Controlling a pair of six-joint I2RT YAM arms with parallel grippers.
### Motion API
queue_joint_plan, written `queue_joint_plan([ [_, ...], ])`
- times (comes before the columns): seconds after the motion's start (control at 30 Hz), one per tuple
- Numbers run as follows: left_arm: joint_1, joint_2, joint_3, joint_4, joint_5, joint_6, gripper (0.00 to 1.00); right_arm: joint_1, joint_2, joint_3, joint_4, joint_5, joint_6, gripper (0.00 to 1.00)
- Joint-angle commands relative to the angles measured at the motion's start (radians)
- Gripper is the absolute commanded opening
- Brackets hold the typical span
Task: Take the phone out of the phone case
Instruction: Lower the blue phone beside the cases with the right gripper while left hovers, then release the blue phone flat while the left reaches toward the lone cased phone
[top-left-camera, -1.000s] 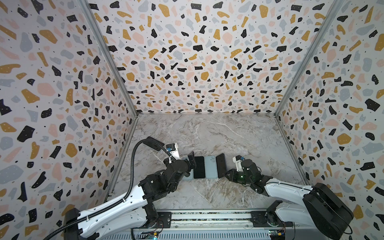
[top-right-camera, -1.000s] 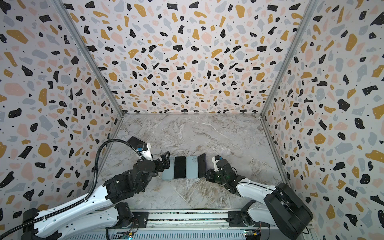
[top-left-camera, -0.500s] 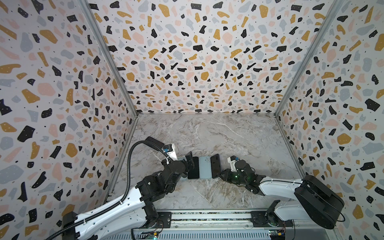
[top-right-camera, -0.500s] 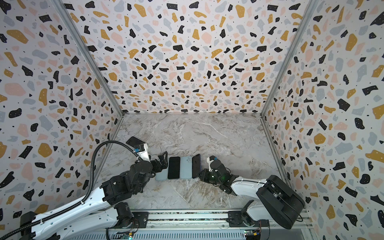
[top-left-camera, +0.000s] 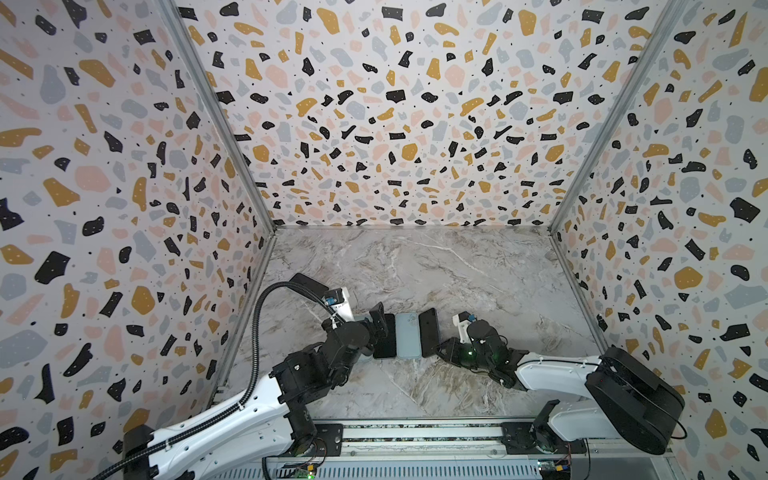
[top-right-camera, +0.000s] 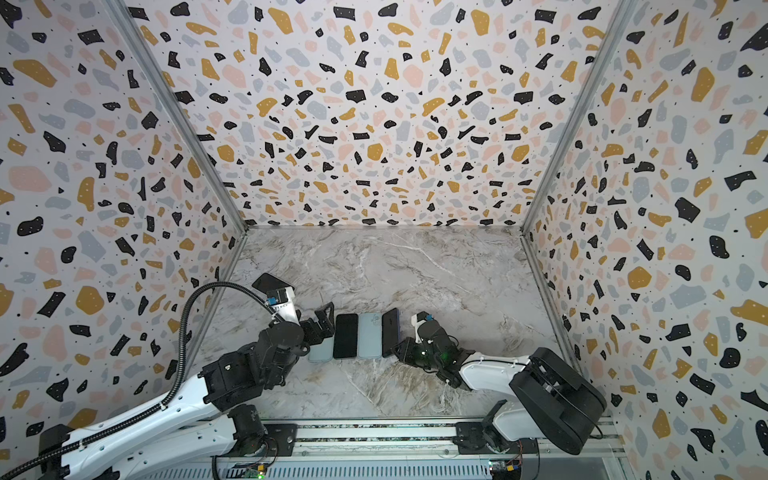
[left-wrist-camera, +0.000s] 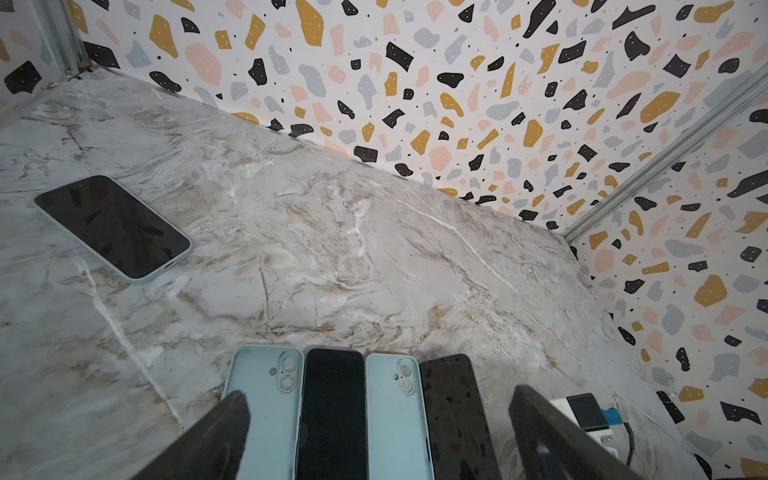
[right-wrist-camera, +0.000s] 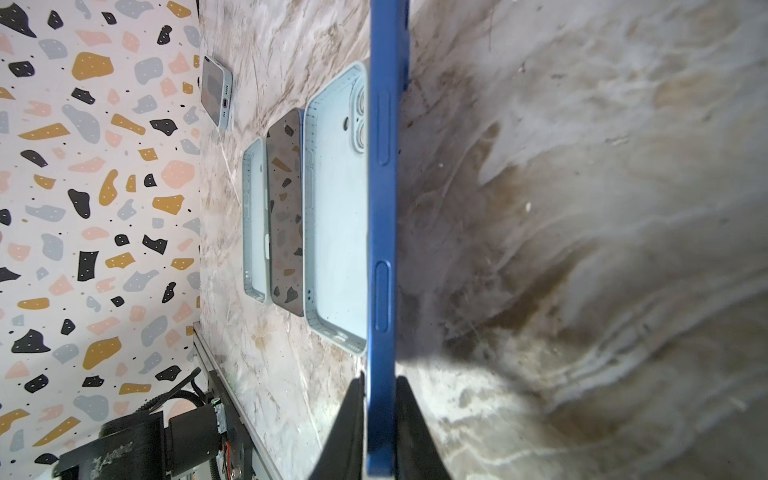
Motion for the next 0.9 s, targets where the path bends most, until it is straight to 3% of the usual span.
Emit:
queue_joint_plan([
  [0.0, 0.009, -0.009, -0.013, -0.003, -0.025, -0.007, 1.00, 0.005, -0.015, 0.042, -0.007, 0.007, -0.006, 0.19],
  [0.3, 0.009, -0.005, -0.019, -0.004, -0.027, -0.015, 1.00, 0.002, -0.011, 0.041, -0.026, 0.004, -0.017, 0.28],
  [0.87, 0.028, 0.016, -0.047, -0.001, -0.023, -0.041, 1.00, -0.012, 0.002, 0.042, -0.063, 0.008, -0.048, 0.59],
])
